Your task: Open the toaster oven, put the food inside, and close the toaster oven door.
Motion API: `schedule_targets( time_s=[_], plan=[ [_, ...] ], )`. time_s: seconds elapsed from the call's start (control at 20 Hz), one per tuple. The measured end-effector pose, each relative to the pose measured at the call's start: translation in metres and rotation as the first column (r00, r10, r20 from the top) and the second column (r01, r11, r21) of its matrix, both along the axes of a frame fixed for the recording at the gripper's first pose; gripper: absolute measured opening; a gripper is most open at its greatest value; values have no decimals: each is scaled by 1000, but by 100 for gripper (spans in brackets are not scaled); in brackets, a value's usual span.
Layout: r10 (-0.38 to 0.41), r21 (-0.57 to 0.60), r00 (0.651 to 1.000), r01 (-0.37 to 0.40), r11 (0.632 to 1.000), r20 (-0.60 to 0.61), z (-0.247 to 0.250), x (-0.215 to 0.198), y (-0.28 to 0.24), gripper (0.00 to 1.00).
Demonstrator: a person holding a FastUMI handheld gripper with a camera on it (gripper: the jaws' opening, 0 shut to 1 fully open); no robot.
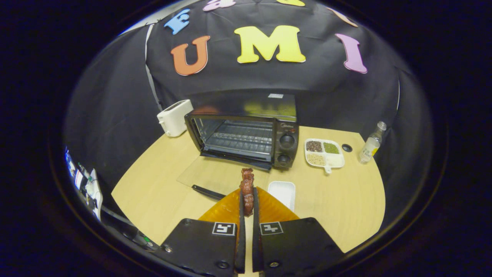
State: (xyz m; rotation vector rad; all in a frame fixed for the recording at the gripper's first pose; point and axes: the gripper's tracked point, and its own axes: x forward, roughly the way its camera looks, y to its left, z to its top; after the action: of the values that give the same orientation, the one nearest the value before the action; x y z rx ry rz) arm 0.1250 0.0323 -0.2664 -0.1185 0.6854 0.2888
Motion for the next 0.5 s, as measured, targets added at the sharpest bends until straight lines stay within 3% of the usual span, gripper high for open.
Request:
schedule_targets(
  time_s=[0.25, 0.5],
  plan=[
    [-17, -47, 999, 19, 999, 29, -18, 22, 46, 10],
    [-72, -45, 975, 83, 996, 212, -14, 61, 72, 10]
  ],
)
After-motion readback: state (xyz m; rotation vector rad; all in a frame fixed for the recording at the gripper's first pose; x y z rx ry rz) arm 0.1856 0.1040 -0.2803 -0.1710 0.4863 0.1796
